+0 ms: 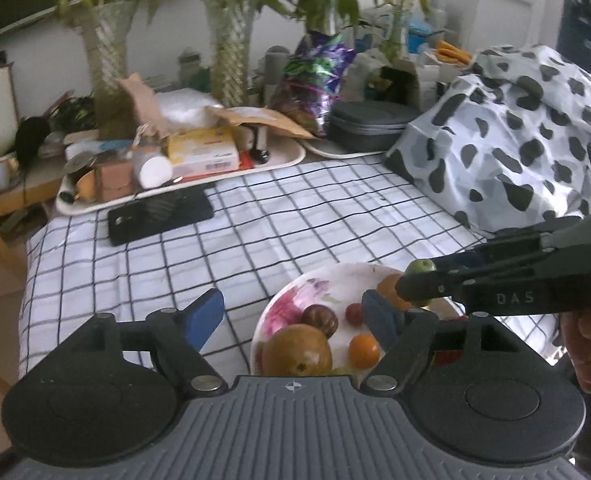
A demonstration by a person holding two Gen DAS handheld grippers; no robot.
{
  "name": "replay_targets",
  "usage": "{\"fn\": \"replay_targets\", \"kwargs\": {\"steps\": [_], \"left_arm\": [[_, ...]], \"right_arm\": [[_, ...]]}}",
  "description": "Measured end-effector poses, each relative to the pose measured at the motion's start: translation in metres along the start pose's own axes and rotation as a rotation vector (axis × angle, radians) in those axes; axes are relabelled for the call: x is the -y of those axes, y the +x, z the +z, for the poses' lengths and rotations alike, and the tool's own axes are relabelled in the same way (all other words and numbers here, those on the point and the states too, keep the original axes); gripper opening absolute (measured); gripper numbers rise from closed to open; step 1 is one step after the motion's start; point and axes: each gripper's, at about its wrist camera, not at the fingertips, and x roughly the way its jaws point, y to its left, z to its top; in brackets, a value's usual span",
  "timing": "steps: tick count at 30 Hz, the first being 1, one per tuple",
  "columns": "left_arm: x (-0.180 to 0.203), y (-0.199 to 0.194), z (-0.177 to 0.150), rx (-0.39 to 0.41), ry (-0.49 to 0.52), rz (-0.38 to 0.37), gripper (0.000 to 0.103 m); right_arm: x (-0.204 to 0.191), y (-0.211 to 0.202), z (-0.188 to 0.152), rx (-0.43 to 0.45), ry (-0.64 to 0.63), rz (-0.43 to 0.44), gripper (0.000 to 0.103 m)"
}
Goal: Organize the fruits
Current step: 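Carry the tangerine to the plate with the left tool while the right tool carries the lime there, then release the tangerine and lime onto the plate with both tools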
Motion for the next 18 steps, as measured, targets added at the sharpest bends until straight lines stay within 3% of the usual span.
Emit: {"fn": "replay_targets", "kwargs": {"steps": [2,4,7,13,18], "left_arm": [[-0.003,-0.002,-0.002,-0.006,-0.018,0.015,0.075],[-0.004,-0.003,-0.004,-0.011,-0.027,0.024,0.075],[-0.005,-0.006,-0.008,-0.017,-0.038,0.041,0.075],[0.002,-0.014,-0.016,-0.032,-0.034,0.067,0.075],[0.013,-0.021,-0.024,-0.046,-0.004,0.093,0.075]], "right_arm": [[-0.001,0.002,0.000,-0.005,0.009,0.010,0.031],[0.001,0.001,0.001,0.004,0.036,0.027,0.063],[0.004,-0.007,0.003,0.048,0.065,0.029,0.085],[-0.001,-0.022,-0.006,0.086,0.046,-0.071,0.100],[-0.010,-0.036,-0.023,0.087,-0.003,-0.177,0.103]]}}
